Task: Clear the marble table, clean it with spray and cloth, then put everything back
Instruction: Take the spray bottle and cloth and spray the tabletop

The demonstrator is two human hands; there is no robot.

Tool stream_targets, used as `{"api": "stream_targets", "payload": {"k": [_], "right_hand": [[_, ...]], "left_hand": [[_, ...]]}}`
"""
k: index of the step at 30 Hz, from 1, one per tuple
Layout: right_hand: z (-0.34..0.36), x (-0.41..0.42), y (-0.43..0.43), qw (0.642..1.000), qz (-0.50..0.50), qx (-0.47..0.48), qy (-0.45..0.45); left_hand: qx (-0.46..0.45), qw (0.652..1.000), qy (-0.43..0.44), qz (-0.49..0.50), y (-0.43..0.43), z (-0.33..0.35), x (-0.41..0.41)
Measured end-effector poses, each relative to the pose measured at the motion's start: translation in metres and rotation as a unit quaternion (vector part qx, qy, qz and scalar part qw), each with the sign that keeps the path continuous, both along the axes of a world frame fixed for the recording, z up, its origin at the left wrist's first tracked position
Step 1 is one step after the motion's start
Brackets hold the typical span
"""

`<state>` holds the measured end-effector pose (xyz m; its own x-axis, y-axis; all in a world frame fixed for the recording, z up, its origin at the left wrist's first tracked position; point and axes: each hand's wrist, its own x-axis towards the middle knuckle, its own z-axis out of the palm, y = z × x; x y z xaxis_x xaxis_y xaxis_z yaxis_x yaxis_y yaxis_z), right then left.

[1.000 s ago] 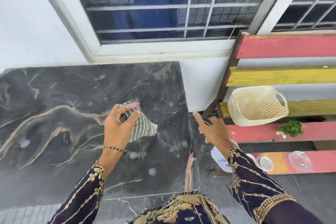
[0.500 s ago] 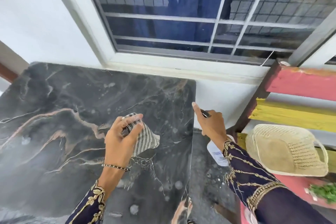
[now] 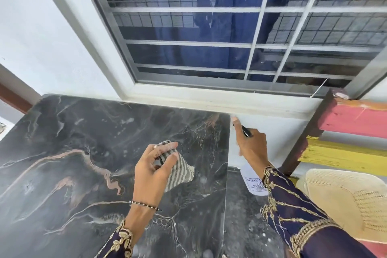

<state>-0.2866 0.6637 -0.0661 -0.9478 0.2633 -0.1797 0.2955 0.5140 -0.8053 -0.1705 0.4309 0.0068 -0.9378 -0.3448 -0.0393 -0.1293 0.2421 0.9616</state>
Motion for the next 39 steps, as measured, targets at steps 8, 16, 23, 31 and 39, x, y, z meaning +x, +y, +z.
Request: {"api": "stream_targets", "payload": {"k": [8,16,23,31,39], "right_hand": [[-0.010,0.019,0.072,0.994,-0.079,-0.056,0.040],[-0.025,0.051,0.184,0.981,-0.157,0.010,0.111],[-0.099,0.071,0.268,0.978,-0.148,0.134,0.055],[-0.178,0.079,0.289,0.955,-0.223,0.174,-0.087],[-0.201,0.096,0.278,0.946,-0.288,0.124,-0.079]], "left_hand": [[0.013,0.994,-0.007,-0.107,0.071,-0.002,-0.025],[0.005,0.973,-0.019,-0.228,0.162,-0.020,-0.039],[-0.066,0.956,-0.026,-0.284,0.204,-0.067,-0.043],[-0.128,0.932,-0.064,-0.332,0.217,-0.115,-0.053],[-0.171,0.914,-0.083,-0.359,0.220,-0.132,-0.060]]}}
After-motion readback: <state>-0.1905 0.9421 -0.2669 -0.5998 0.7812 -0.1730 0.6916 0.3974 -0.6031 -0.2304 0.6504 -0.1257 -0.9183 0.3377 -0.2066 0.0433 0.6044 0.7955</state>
